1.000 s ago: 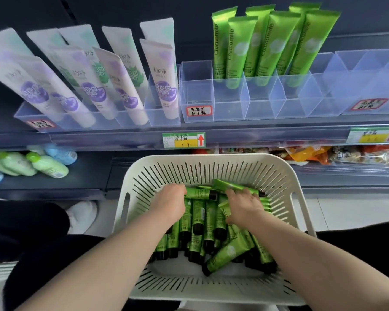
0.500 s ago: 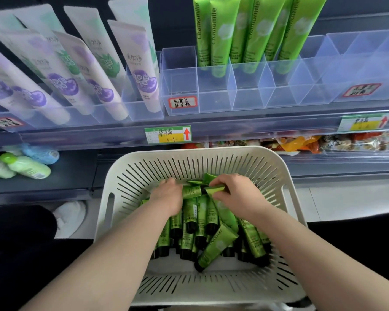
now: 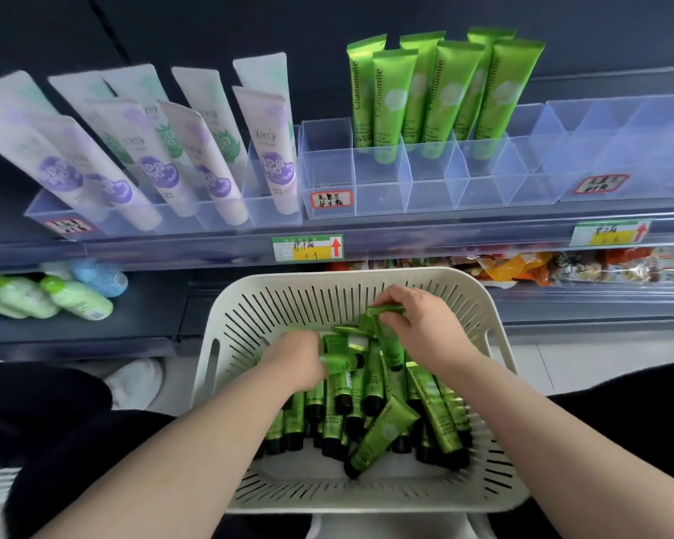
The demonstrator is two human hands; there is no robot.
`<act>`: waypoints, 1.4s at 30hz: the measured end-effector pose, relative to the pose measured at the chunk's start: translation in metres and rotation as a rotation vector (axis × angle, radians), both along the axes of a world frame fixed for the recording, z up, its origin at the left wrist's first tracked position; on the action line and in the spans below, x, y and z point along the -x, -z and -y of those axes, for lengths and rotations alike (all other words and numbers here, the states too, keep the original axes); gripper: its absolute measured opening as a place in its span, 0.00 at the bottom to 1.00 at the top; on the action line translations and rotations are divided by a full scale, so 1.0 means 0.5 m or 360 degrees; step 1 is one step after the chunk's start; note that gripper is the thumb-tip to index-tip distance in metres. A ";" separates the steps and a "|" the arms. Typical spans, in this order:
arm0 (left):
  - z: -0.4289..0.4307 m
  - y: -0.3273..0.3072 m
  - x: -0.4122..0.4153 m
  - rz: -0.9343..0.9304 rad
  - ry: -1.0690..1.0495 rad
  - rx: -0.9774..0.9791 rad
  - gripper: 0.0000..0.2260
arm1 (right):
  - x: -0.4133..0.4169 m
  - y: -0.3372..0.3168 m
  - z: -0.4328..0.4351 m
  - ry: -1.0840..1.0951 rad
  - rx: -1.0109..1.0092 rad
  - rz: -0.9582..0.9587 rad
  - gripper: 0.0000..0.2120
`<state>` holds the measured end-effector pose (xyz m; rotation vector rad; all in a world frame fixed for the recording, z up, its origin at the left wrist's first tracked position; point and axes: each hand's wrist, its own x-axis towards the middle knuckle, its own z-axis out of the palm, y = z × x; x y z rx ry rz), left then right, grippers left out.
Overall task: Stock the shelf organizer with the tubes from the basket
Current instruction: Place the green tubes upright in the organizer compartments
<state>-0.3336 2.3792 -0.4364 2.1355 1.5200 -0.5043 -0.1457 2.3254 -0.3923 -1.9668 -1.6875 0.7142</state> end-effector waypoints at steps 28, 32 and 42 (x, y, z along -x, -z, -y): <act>-0.279 -0.567 -0.168 0.0401 0.0079 -0.1303 0.07 | -0.074 -0.406 -0.167 0.0174 -0.1010 0.0235 0.08; -0.317 -0.543 -0.189 0.0219 0.0100 -0.1207 0.09 | -0.083 -0.405 -0.184 0.0138 -0.0989 0.0284 0.08; -0.321 -0.535 -0.150 0.0450 0.0018 -0.1292 0.20 | -0.054 -0.424 -0.237 0.0121 -0.1056 0.0328 0.08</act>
